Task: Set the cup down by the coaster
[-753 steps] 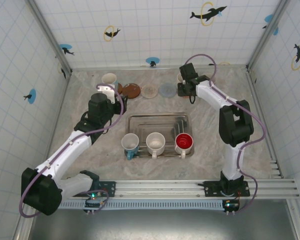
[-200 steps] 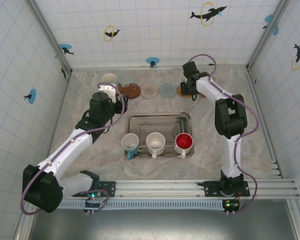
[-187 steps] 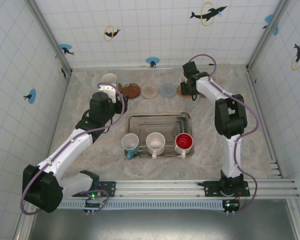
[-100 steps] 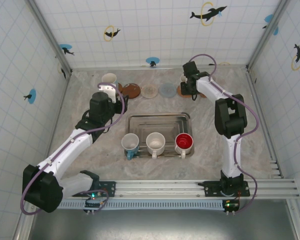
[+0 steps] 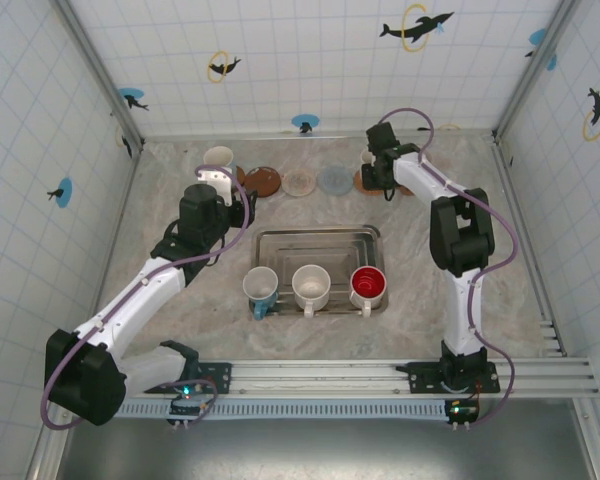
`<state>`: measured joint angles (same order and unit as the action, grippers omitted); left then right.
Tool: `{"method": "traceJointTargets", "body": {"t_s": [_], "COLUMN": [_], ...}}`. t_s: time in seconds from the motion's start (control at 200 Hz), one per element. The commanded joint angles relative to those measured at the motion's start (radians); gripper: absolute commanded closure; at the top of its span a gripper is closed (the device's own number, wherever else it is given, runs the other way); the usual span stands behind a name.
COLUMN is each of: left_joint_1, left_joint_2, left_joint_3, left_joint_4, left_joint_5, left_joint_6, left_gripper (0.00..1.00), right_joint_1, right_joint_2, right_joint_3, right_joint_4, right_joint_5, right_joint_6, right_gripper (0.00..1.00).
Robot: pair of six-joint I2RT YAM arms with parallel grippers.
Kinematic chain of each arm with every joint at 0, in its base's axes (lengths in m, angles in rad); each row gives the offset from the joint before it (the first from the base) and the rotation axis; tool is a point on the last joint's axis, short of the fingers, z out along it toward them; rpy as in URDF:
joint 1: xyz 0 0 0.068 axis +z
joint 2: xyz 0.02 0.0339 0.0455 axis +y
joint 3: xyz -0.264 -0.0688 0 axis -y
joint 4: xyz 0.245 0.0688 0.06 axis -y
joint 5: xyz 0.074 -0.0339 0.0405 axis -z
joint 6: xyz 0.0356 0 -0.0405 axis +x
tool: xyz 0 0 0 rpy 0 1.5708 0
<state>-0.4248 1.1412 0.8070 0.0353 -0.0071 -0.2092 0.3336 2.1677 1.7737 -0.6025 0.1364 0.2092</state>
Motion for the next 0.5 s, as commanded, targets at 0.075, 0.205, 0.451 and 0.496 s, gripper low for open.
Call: {"method": "traceJointTargets", "body": {"t_s": [0.075,0.205,0.451,0.496], "left_joint_1": [-0.004,-0.004,-0.003,-0.003], "left_joint_2": [-0.009,-0.009,-0.01,-0.011], "left_joint_3": [0.031,0.028,0.03,0.029], "left_joint_4": [0.011,0.009,0.005,0.002], "left_joint_5": [0.009,0.004,0.004,0.0], "left_joint_6": [0.004,0.004,0.005,0.007], "left_gripper": [0.41,0.41,0.41,0.41], "right_joint_1": [-0.004,-0.004,-0.004,-0.004], "right_joint_2": [-0.017,-0.028,-0.04,-0.043], "right_joint_3": [0.008,-0.009,-0.022,-0.026], "right_joint_4": [0.035,0.041,0.042,0.041], "right_joint_5": [-0.019,-0.023,-0.031,-0.032], "right_joint_6": [0.008,0.011,0.015,0.015], "right_gripper": [0.88,0.84,0.78,0.77]}}
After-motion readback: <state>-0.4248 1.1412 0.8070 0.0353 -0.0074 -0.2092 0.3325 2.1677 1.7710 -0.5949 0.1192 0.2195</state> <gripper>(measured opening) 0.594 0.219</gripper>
